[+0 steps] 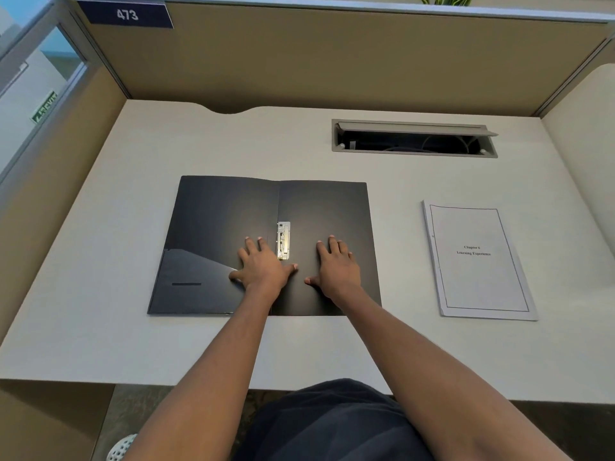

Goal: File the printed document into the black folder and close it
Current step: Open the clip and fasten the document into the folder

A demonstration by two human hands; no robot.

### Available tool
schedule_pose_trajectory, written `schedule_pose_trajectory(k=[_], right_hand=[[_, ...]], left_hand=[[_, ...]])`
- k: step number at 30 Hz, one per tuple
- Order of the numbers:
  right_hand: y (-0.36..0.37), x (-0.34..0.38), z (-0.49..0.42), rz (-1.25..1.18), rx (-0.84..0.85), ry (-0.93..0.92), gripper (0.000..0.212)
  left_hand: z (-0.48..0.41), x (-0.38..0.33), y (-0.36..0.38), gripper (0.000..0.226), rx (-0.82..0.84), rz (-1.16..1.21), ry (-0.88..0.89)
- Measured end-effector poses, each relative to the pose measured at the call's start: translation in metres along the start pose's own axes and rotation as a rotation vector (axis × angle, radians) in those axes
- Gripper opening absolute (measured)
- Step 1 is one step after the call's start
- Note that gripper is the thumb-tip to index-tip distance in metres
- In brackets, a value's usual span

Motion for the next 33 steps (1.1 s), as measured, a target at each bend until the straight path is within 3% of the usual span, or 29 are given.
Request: schedule_pose_trajectory(k=[5, 9, 13, 21, 33], right_hand=[[-0.007, 0.007, -0.001, -0.006, -0.033, 0.009, 0.089], [-0.020, 0.027, -0.010, -0.173, -0.099, -0.012, 0.071], [-0.022, 0.041, -0.024, -0.283, -0.099, 0.032, 0.084], [-0.015, 0.047, -0.035, -0.143, -0.120, 0.098, 0.111], [-0.014, 0.052, -0.038, -0.072, -0.125, 0.124, 0.112]], left_hand=[[-0.001, -0.002, 0.007, 0.121, 0.023, -0.033, -0.012], [-0.003, -0.005, 0.010, 0.117, 0.014, -0.020, -0.011], [-0.005, -0.002, 0.012, 0.118, 0.011, -0.014, -0.017], [-0.002, -0.002, 0.009, 0.098, -0.014, -0.015, 0.000], [-0.003, -0.003, 0.011, 0.087, 0.007, -0.021, -0.004]])
Point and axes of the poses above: each hand's wrist, its own z-axis away from the middle knuckle, its own y-axis out of the palm, x = y × z, the point moved 10 cm from there along -z, towards the middle knuckle, and after that the axes turned 10 degrees about -z, right-handed, at the moved point
